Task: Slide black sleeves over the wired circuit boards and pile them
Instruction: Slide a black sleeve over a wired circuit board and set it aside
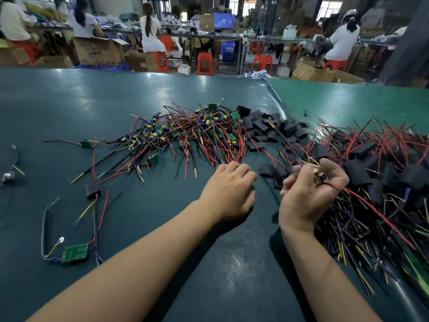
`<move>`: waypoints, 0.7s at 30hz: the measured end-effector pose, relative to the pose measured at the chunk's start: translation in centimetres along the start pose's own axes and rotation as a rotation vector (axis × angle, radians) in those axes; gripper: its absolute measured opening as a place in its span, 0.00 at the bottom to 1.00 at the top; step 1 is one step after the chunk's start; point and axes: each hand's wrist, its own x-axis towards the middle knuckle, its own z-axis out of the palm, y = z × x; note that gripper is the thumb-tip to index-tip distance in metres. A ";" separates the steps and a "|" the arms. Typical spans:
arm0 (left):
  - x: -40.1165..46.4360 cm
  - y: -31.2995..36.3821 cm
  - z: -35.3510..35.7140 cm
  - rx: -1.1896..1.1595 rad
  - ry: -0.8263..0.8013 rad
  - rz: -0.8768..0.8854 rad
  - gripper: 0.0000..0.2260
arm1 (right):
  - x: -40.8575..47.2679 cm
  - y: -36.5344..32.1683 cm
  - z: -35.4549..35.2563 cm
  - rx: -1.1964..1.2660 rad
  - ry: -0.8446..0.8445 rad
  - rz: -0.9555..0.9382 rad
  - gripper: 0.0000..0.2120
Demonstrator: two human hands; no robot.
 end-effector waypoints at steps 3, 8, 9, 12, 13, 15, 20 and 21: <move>3.0 0.6 0.0 -0.113 -0.120 0.019 0.20 | -0.1 0.0 -0.1 -0.014 -0.028 0.007 0.09; 3.4 1.1 1.0 -0.168 -0.217 -0.013 0.23 | 0.1 0.0 -0.5 -0.019 -0.035 0.079 0.08; 3.2 1.1 1.0 -0.101 -0.187 -0.003 0.21 | 0.2 0.0 -0.5 -0.026 -0.043 0.104 0.08; 1.8 0.5 0.2 0.057 -0.108 0.042 0.16 | 0.2 0.2 -0.3 -0.038 -0.119 0.167 0.08; 1.1 0.2 -0.2 0.078 -0.095 0.049 0.16 | 0.1 0.3 -0.2 -0.036 -0.151 0.178 0.08; -0.9 -0.7 -0.9 0.108 -0.071 0.060 0.16 | -0.2 0.4 -0.1 -0.038 -0.226 0.206 0.06; -6.4 -3.3 -1.5 -0.077 0.082 -0.007 0.17 | -0.8 0.4 0.1 -0.039 -0.408 0.350 0.06; -6.9 -3.7 -1.3 -0.121 0.101 -0.034 0.16 | -0.9 0.4 0.2 -0.062 -0.430 0.333 0.06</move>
